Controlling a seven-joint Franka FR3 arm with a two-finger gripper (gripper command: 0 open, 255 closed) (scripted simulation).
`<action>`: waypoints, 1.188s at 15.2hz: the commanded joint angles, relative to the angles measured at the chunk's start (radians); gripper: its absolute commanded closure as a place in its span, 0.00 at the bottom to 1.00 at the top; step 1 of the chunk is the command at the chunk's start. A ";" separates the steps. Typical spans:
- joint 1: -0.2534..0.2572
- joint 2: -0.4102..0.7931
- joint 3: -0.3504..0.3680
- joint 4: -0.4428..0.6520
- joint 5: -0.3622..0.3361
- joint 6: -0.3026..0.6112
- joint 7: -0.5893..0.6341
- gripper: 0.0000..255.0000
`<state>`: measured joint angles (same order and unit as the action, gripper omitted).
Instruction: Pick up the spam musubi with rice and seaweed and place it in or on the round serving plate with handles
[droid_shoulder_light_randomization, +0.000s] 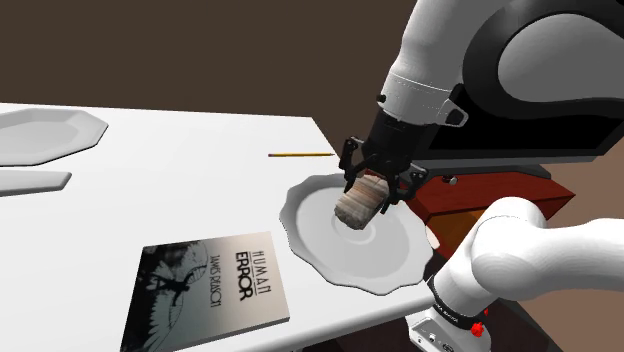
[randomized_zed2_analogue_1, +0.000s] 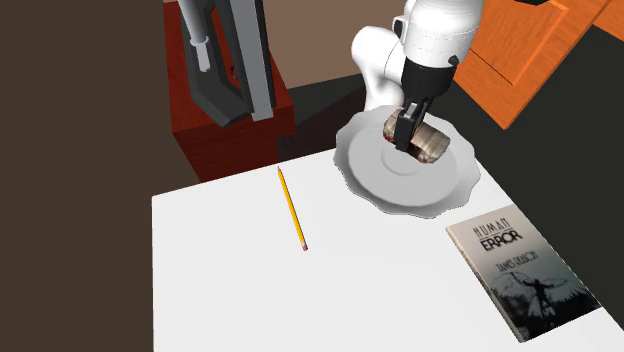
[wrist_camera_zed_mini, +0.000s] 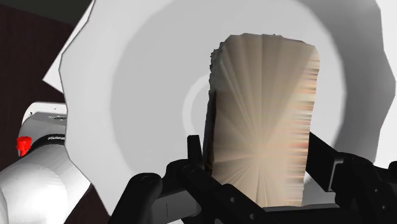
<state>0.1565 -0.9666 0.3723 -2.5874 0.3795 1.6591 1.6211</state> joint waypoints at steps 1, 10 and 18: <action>0.004 -0.005 0.007 -0.029 0.008 0.024 -0.003 1.00; 0.011 -0.009 0.023 -0.079 0.024 0.070 -0.009 1.00; 0.011 -0.009 0.023 -0.079 0.024 0.070 -0.009 0.00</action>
<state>0.1670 -0.9756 0.3952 -2.6664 0.4036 1.7290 1.6125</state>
